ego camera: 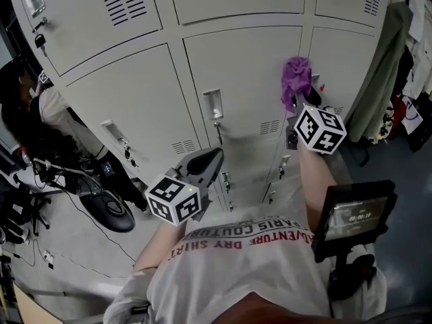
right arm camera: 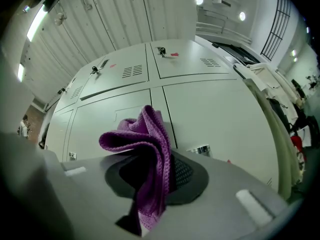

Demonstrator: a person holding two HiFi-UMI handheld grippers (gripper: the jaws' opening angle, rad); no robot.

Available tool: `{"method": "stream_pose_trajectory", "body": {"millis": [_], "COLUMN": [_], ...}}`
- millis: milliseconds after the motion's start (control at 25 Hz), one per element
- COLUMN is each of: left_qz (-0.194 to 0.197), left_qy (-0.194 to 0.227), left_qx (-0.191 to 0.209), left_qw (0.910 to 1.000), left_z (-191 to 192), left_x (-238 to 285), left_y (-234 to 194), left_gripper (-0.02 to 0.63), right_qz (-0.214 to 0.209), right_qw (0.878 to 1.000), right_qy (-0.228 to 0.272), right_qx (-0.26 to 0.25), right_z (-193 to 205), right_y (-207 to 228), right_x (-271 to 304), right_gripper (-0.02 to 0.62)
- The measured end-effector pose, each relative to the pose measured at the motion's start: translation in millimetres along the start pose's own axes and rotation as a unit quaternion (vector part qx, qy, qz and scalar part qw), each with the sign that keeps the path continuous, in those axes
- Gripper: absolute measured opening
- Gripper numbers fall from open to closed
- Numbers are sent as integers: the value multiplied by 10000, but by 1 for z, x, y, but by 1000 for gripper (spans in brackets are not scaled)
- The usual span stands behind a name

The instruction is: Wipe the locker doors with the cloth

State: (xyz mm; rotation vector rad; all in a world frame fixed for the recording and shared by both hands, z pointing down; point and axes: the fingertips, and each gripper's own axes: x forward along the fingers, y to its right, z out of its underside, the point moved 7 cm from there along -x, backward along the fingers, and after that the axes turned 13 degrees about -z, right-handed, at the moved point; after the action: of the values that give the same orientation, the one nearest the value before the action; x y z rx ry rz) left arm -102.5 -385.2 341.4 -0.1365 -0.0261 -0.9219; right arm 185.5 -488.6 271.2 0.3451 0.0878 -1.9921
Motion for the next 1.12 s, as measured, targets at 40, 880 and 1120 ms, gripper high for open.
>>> {"method": "stream_pose_trajectory", "body": {"millis": [40,880,1120], "left_qz": [-9,-467,-598], "left_qy": [3,195,151], "left_qx": [-15,-326,-398], "left_qw": [10000,9982,9973], "left_z": [1,9,15], "left_x": [0,-11,-14], "left_y": [-1,-37,-52], "left_gripper": [2,2,2], "right_qz": [-20,-2298,-2332], "right_qw": [10000,9721,9705], "right_qy": [-6,-358,-601], "right_qx": [13,299,123], "right_z": [0,71,101], "right_y": [0,-144,-155], "right_x": [0,15,32], "right_gripper": [58,58,58]}}
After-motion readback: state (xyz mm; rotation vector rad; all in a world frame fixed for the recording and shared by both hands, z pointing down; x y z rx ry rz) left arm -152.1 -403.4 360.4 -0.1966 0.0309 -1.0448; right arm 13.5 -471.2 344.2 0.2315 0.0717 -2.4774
